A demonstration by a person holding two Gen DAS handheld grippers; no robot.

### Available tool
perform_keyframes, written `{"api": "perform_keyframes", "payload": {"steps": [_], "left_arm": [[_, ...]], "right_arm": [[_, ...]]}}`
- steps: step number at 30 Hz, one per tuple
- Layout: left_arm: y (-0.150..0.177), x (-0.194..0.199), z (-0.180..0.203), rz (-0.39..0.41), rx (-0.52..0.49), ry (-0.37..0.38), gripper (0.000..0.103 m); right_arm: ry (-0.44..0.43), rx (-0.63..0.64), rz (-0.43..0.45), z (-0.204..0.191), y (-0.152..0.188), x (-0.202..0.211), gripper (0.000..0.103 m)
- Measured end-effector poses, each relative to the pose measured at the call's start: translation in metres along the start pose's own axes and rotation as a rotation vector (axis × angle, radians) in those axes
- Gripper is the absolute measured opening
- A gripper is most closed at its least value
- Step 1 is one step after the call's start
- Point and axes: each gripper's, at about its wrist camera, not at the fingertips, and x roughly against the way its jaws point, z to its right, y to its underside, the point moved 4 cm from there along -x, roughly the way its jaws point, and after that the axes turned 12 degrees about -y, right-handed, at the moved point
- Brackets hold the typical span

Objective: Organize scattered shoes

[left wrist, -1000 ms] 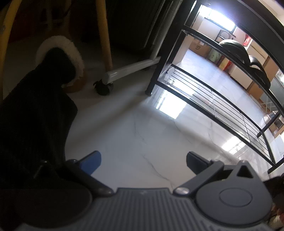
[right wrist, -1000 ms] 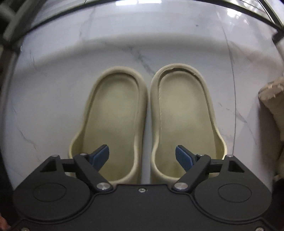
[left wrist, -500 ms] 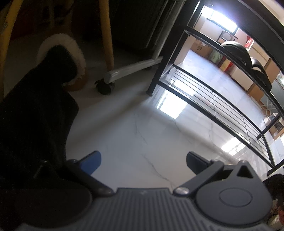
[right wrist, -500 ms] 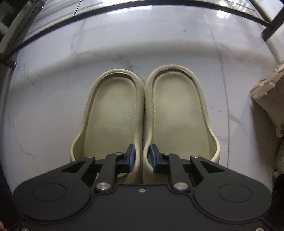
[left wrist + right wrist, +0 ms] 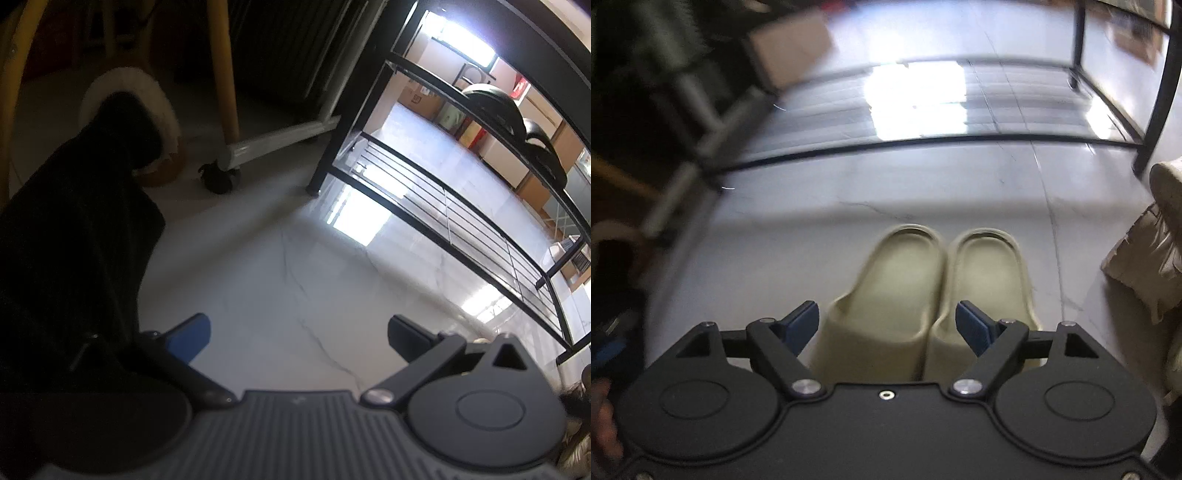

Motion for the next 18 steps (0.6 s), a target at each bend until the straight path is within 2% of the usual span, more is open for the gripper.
{"api": "perform_keyframes", "payload": {"steps": [1,3,4,8,10,14,18], "left_arm": [[0.001,0.001,0.000,-0.001,-0.003,-0.001,0.102],[0.002,0.002,0.002,-0.003,-0.013,-0.006,0.102],[0.003,0.003,0.002,-0.004,-0.021,-0.011,0.102],[0.005,0.005,0.004,0.002,-0.039,-0.025,0.102],[0.005,0.006,0.003,0.006,-0.028,-0.026,0.102],[0.005,0.008,0.000,0.003,-0.015,-0.027,0.102],[0.007,0.008,0.004,-0.004,-0.033,-0.029,0.102]], "right_arm": [[0.010,0.041,0.011,-0.005,0.039,0.004,0.094],[0.047,0.066,0.007,-0.004,0.063,0.002,0.090],[0.091,0.062,0.008,-0.002,0.086,-0.007,0.090],[0.079,-0.022,-0.031,0.013,0.096,-0.033,0.083],[0.122,-0.051,0.024,0.019,0.092,-0.034,0.083],[0.134,-0.146,0.089,0.029,0.092,-0.037,0.084],[0.167,-0.055,0.058,0.023,0.099,-0.051,0.085]]}}
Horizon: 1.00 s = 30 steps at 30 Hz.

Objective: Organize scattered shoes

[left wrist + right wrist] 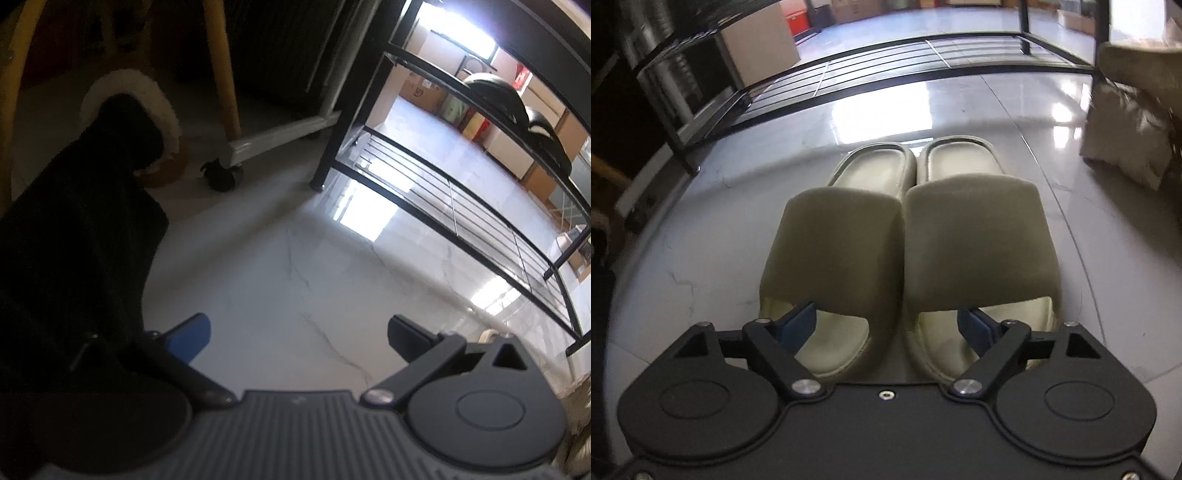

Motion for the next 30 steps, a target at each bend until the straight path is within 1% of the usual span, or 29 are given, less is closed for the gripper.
{"api": "perform_keyframes", "payload": {"steps": [3,6,9,11,14,15,16,17,19,21,23,25,26,27,28,30], "left_arm": [[-0.001,-0.001,0.000,-0.003,0.008,0.001,0.102],[-0.002,-0.003,-0.001,-0.005,0.020,0.005,0.102],[-0.002,-0.004,0.000,-0.007,0.018,0.005,0.102],[-0.003,-0.005,0.000,-0.008,0.015,0.004,0.102],[-0.003,-0.005,-0.001,-0.009,0.022,0.007,0.102],[-0.003,-0.006,-0.001,-0.010,0.024,0.008,0.102],[-0.004,-0.006,-0.001,-0.010,0.026,0.009,0.102],[-0.004,-0.007,-0.001,-0.010,0.027,0.009,0.102],[-0.004,-0.008,-0.001,-0.011,0.025,0.008,0.102],[-0.005,-0.009,-0.001,-0.012,0.025,0.008,0.102],[-0.005,-0.009,-0.001,-0.011,0.028,0.010,0.102],[-0.006,-0.009,-0.002,-0.012,0.030,0.011,0.102],[-0.006,-0.009,-0.002,-0.012,0.030,0.011,0.102],[-0.006,-0.009,-0.002,-0.012,0.030,0.012,0.102],[-0.006,-0.009,-0.002,-0.012,0.030,0.012,0.102],[-0.006,-0.010,-0.002,-0.013,0.032,0.013,0.102]], "right_arm": [[0.019,0.060,-0.013,-0.005,0.004,-0.004,0.085],[0.032,0.084,-0.007,-0.007,0.002,-0.003,0.084],[0.043,0.079,0.006,-0.004,0.001,-0.003,0.085],[0.052,0.075,0.020,-0.002,-0.001,-0.004,0.082],[0.060,0.068,0.022,0.001,-0.001,-0.001,0.068],[0.060,0.066,0.022,0.002,-0.001,-0.001,0.059],[0.060,0.054,0.021,0.004,-0.002,0.001,0.055],[0.051,0.041,0.016,0.005,-0.002,0.003,0.053],[0.042,0.028,0.009,0.005,-0.002,0.005,0.045],[0.044,0.042,0.005,0.000,-0.002,0.007,0.041],[0.039,0.042,0.004,0.000,-0.002,0.007,0.040],[0.028,0.010,-0.008,0.002,-0.002,0.008,0.041],[0.022,-0.010,-0.020,0.003,-0.003,0.008,0.046],[0.016,-0.030,-0.031,0.004,-0.003,0.009,0.064],[0.005,-0.056,-0.052,0.004,-0.003,0.012,0.076],[-0.007,-0.062,-0.046,0.001,-0.005,0.022,0.078]]}}
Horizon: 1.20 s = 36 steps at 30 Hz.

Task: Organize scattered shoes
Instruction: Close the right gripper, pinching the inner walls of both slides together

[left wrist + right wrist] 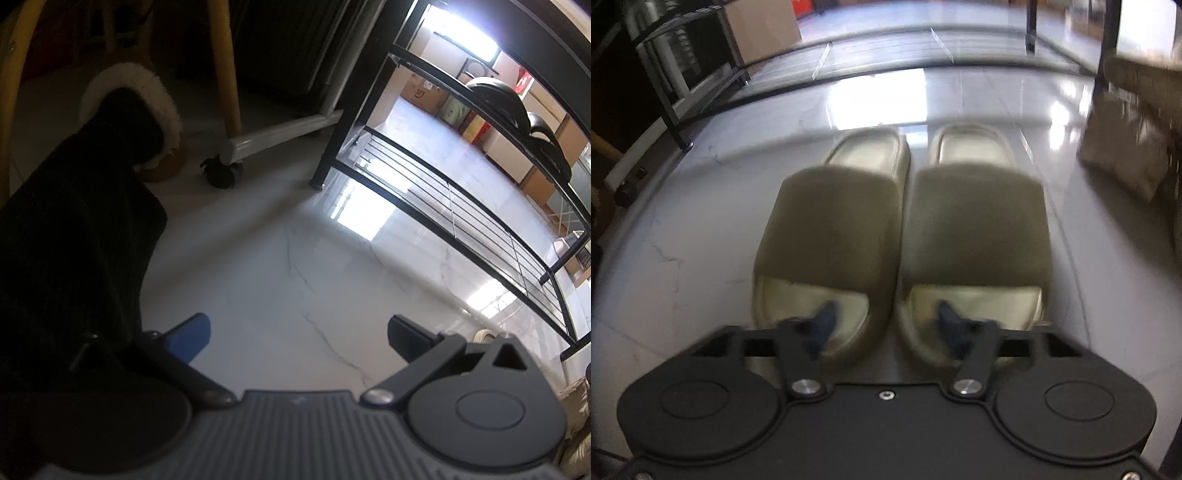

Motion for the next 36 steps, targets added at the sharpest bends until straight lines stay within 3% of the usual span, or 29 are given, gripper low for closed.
{"api": "perform_keyframes", "payload": {"steps": [3,5,6,8,10,12,13,15,17,21,30,36], "left_arm": [[0.000,-0.002,0.001,-0.004,0.000,0.001,0.102],[0.000,-0.003,0.002,-0.007,0.000,0.003,0.102],[0.000,-0.004,0.002,-0.012,0.001,0.004,0.102],[0.000,-0.005,0.003,-0.021,0.005,0.003,0.102],[0.000,-0.005,0.000,-0.021,0.020,0.008,0.102],[-0.001,-0.004,-0.002,-0.020,0.034,0.016,0.102],[-0.002,-0.003,-0.003,-0.020,0.040,0.019,0.102],[-0.003,-0.003,-0.005,-0.020,0.051,0.027,0.102],[-0.004,-0.002,-0.006,-0.020,0.056,0.033,0.102],[-0.006,-0.004,-0.007,-0.033,0.071,0.046,0.102],[-0.010,-0.010,-0.012,-0.060,0.129,0.072,0.102],[-0.011,-0.011,-0.013,-0.061,0.133,0.071,0.102]], "right_arm": [[-0.020,0.033,-0.001,-0.010,-0.021,0.023,0.080],[-0.041,0.038,0.009,-0.015,-0.047,0.037,0.096],[-0.045,0.022,-0.017,-0.016,-0.076,0.038,0.101],[-0.053,0.005,-0.062,-0.016,-0.109,0.032,0.101],[-0.033,-0.002,-0.186,-0.015,-0.151,0.003,0.101],[-0.004,0.008,-0.348,-0.013,-0.165,-0.035,0.099],[-0.002,0.007,-0.361,-0.012,-0.165,-0.038,0.094],[0.077,-0.037,-0.480,-0.001,-0.166,-0.070,0.090],[0.146,-0.123,-0.535,0.014,-0.165,-0.093,0.089],[0.127,-0.247,-0.601,0.027,-0.154,-0.114,0.089],[0.187,-0.243,-0.690,0.036,-0.146,-0.126,0.082],[0.182,-0.193,-0.706,0.031,-0.138,-0.129,0.066]]}}
